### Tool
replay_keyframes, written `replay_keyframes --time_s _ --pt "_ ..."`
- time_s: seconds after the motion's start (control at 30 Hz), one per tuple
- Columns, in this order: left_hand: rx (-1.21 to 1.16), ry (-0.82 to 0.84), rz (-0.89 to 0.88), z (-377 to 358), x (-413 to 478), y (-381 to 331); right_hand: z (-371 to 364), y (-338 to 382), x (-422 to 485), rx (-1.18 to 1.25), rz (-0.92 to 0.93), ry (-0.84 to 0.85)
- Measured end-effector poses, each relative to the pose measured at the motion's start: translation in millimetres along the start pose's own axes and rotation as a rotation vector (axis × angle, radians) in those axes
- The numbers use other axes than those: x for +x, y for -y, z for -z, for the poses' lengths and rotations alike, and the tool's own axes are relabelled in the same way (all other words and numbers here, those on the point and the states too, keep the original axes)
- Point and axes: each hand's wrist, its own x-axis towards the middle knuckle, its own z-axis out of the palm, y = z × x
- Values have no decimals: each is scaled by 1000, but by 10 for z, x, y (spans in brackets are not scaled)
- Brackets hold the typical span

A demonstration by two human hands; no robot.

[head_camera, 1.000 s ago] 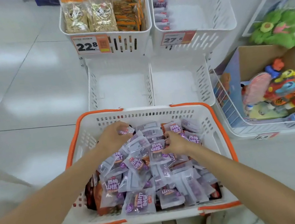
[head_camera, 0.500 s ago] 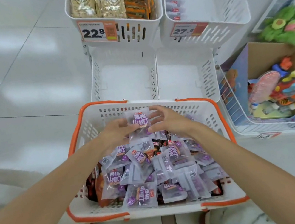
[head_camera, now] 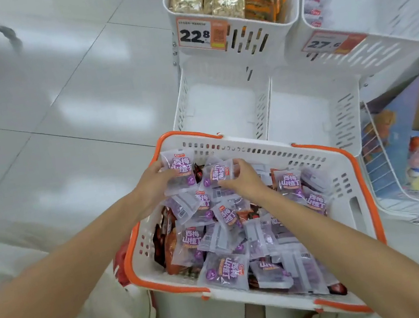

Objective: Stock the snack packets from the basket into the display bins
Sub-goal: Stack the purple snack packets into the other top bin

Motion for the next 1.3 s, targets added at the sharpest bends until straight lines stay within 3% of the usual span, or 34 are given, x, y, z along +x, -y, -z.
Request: replay_keyframes --time_s 0.13,0.27,0.37,0.43,0.53,0.63,0.73,0.83,0.93,1.03,1.1,1.17,1.23,1.3 --pt "48 -9 -19 6 -35 9 76 63 1 112 46 27" --pt "124 -45 -171 -61 9 -160 545 332 -34 199 118 112" --pt "122 151 -166 -310 -13 -373 870 573 -201 270 157 232" --pt "134 284 -135 -570 -61 -526 1001 693 -298 228 191 163" --pt "345 257 -287 -919 -95 -760 1247 808 -355 200 238 21" --pt "299 255 -386 -1149 2 -1038 1634 916 -378 70 280 10" --pt "355 402 -458 -1474 78 -1413 2134 1067 -368 79 236 91" --pt "385 553 -565 -1886 200 -1884 2760 1226 -305 12 204 60" --pt "515 602 -721 -2341 371 -2412 3374 1386 -241 10 197 79" --pt "650 490 -881 -2666 617 -2910 3891 1475 -67 33 258 -139" --pt "965 226 -1036 -2706 897 -3104 4176 1451 131 6 320 -317" --pt "1311 44 -1019 -2637 1204 -3133 4340 1336 410 -251 344 -446" --pt "1451 47 -980 -2577 1424 -3060 4340 1178 721 -479 326 -427" --pt "1464 58 -1018 -2554 1550 -2989 4245 1052 954 -455 219 -230"
